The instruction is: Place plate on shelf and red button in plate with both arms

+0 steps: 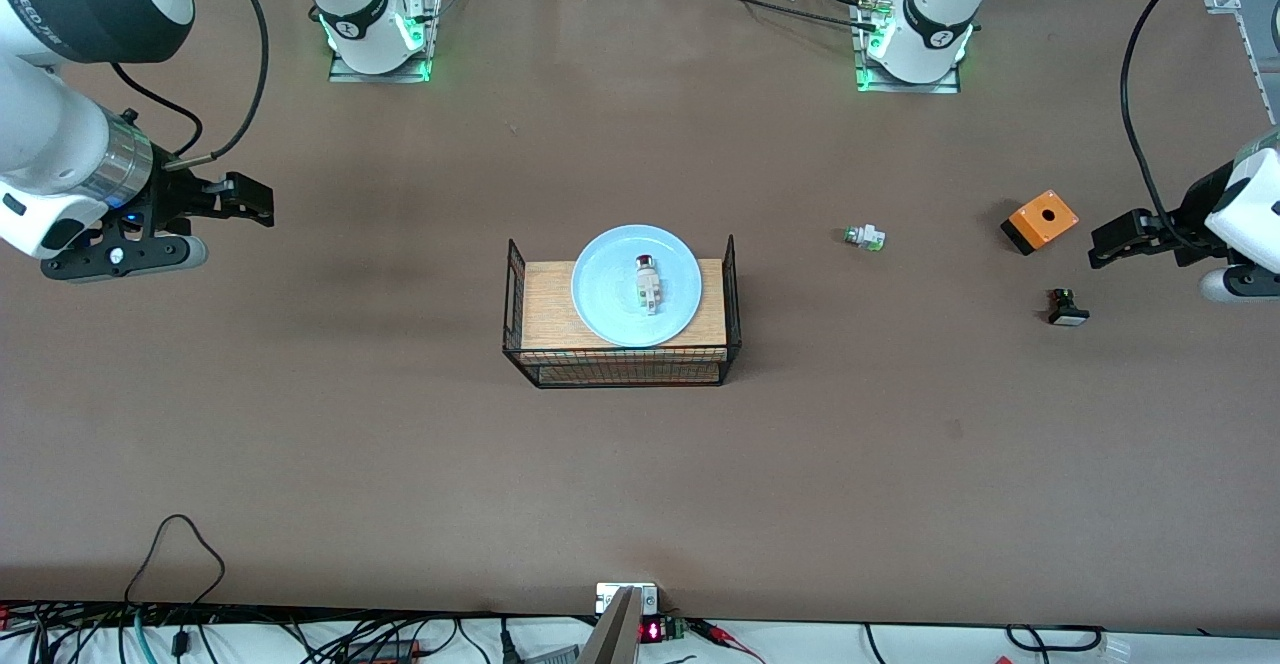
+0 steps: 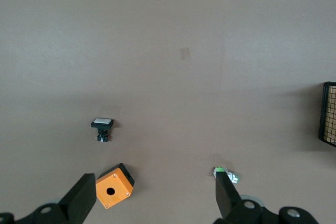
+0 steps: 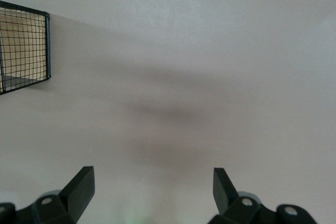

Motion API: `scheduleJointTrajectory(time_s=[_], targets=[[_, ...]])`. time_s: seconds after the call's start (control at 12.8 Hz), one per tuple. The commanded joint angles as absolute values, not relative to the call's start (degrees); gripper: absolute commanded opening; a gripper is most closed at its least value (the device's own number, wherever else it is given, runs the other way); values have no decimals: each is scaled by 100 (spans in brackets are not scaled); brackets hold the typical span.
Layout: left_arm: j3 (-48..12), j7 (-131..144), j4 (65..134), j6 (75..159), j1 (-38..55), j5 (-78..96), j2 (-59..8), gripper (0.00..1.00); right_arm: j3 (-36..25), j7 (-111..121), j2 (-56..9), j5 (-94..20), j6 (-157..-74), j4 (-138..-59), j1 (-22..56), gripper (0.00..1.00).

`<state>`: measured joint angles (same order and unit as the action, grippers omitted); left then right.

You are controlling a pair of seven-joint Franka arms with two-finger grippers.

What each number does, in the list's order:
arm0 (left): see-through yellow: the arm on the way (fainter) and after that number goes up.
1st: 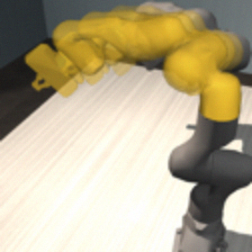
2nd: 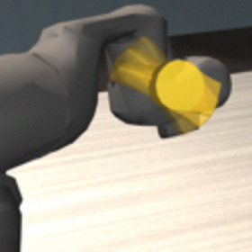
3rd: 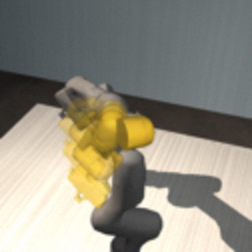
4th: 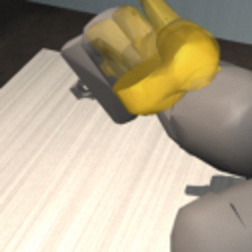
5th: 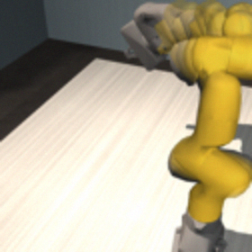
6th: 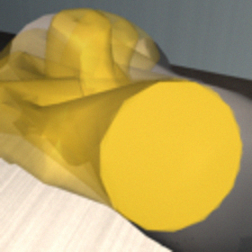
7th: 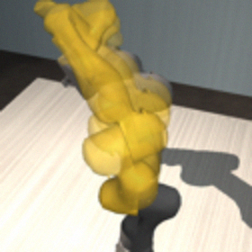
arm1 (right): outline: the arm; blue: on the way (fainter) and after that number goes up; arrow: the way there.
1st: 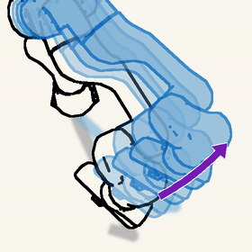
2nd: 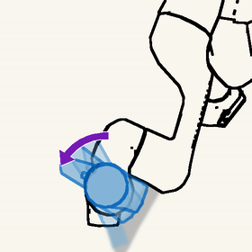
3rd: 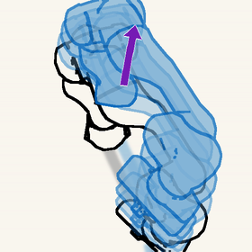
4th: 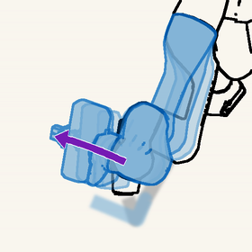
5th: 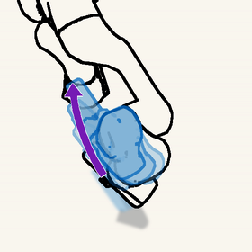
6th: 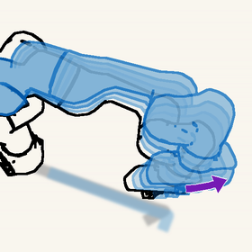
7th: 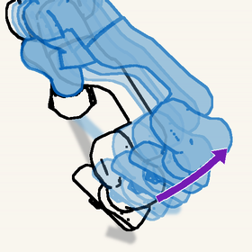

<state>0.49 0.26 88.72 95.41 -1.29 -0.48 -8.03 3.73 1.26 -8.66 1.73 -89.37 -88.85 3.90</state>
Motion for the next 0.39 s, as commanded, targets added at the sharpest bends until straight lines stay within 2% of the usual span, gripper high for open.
scheduleJointTrajectory(time_s=[0.0, 0.31], targets=[[26, -105, 8991, 9440, -141, 35, -642, 100, 396, 149, -862, 158, -8816, -8789, 378, 100], [26, -61, 8974, 9457, -132, 35, -659, 100, 387, 149, -817, 158, -8650, -8833, 369, 100]])
